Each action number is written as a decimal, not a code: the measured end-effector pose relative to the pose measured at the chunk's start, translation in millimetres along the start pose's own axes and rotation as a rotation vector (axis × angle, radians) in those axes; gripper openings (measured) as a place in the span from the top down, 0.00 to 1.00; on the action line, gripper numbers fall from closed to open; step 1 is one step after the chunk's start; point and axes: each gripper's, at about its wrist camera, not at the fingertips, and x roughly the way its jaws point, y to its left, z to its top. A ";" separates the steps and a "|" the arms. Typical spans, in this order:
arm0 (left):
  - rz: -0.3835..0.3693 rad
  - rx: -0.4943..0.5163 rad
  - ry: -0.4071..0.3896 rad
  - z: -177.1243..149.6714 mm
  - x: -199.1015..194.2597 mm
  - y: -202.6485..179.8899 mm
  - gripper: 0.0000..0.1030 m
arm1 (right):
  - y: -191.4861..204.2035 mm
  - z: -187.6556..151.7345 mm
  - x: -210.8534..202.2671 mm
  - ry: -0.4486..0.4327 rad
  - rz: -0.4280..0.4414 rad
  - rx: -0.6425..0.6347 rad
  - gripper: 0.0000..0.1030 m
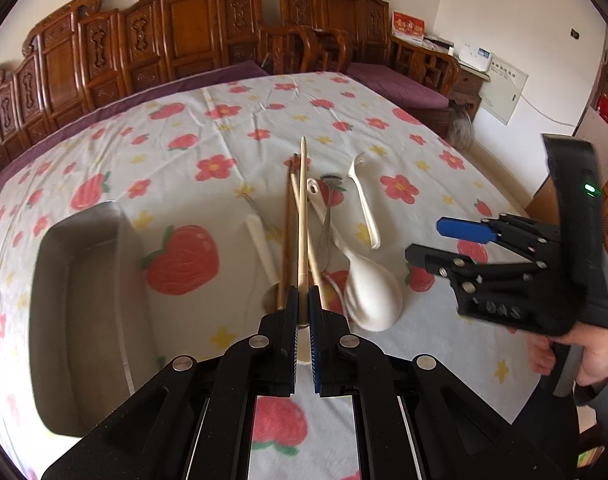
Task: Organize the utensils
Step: 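Grasp the white plastic fork with the right tool, then carry the chopstick into the metal tray and open the left tool while the right tool drops the fork there, then reach the left tool back to the cup and grasp another wooden chopstick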
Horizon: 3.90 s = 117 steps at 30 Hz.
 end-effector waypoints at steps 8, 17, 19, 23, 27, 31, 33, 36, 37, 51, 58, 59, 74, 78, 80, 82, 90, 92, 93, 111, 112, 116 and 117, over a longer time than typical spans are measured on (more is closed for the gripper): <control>0.019 -0.014 -0.037 -1.2 -22.7 16.2 0.96 | 9.3 29.7 46.7 0.064 -0.053 -0.006 0.66; 0.027 -0.028 -0.070 -3.9 -47.9 29.1 0.96 | 0.1 55.5 80.7 0.142 -0.157 0.054 0.72; 0.031 -0.028 -0.077 -5.0 -52.6 30.7 0.96 | -1.8 57.3 82.2 0.149 -0.165 0.056 0.75; 0.042 -0.031 -0.086 -8.1 -59.3 35.1 0.96 | -2.9 54.8 80.4 0.156 -0.194 0.036 0.92; 0.062 -0.041 -0.093 -11.4 -64.0 42.7 0.96 | -5.7 49.4 71.7 0.159 -0.202 0.019 0.96; 0.077 -0.059 -0.101 -14.8 -69.6 53.9 0.96 | -5.9 48.1 53.3 0.130 -0.189 0.015 0.96; 0.087 -0.069 -0.106 -17.4 -73.5 59.4 0.96 | -1.8 48.9 43.5 0.112 -0.179 0.005 0.96; 0.101 -0.083 -0.111 -22.1 -79.1 69.0 0.96 | 14.0 51.3 26.1 0.085 -0.148 -0.023 0.96; 0.108 -0.091 -0.112 -24.7 -81.0 73.6 0.96 | 20.5 52.1 22.5 0.078 -0.142 -0.037 0.96; 0.181 -0.181 -0.083 -51.7 -83.7 128.1 0.96 | 138.4 59.8 -10.3 0.004 0.061 -0.146 0.96; 0.198 -0.216 -0.050 -60.3 -70.9 148.4 0.96 | 180.9 61.7 -11.1 0.001 0.130 -0.162 0.96; 0.199 -0.219 -0.047 -60.9 -69.7 150.1 0.96 | 184.5 62.1 -11.5 0.001 0.136 -0.164 0.96; 0.174 -0.257 -0.044 -65.4 -75.5 170.7 0.95 | 233.0 64.5 3.1 0.023 0.188 -0.199 0.96; 0.174 -0.247 -0.058 -67.6 -84.5 172.5 0.95 | 240.2 63.4 11.4 0.031 0.193 -0.198 0.96; 0.171 -0.248 -0.064 -68.2 -87.9 173.4 0.95 | 244.6 63.1 15.2 0.034 0.193 -0.200 0.96; 0.171 -0.246 -0.071 -69.3 -92.2 174.9 0.95 | 249.0 63.7 21.3 0.044 0.200 -0.192 0.96; 0.190 -0.241 -0.090 -73.5 -105.9 179.5 0.95 | 265.5 64.1 47.6 0.072 0.217 -0.162 0.95; 0.191 -0.248 -0.088 -75.4 -106.5 180.7 0.95 | 266.9 63.8 49.7 0.075 0.227 -0.158 0.95; 0.191 -0.248 -0.087 -75.7 -106.7 180.8 0.95 | 267.6 62.8 49.4 0.074 0.233 -0.166 0.95; 0.100 -0.183 -0.108 -62.6 -100.3 117.4 0.95 | 137.8 27.6 -37.9 -0.041 0.113 -0.142 0.95; 0.095 -0.177 -0.107 -60.9 -98.3 113.0 0.95 | 125.6 23.0 -43.0 -0.044 0.093 -0.140 0.95; 0.069 -0.150 -0.095 -53.5 -86.7 89.2 0.95 | 94.5 10.4 -53.1 -0.050 0.039 -0.134 0.95; 0.064 -0.145 -0.092 -52.6 -83.9 84.2 0.95 | 86.7 7.1 -55.8 -0.053 0.031 -0.128 0.95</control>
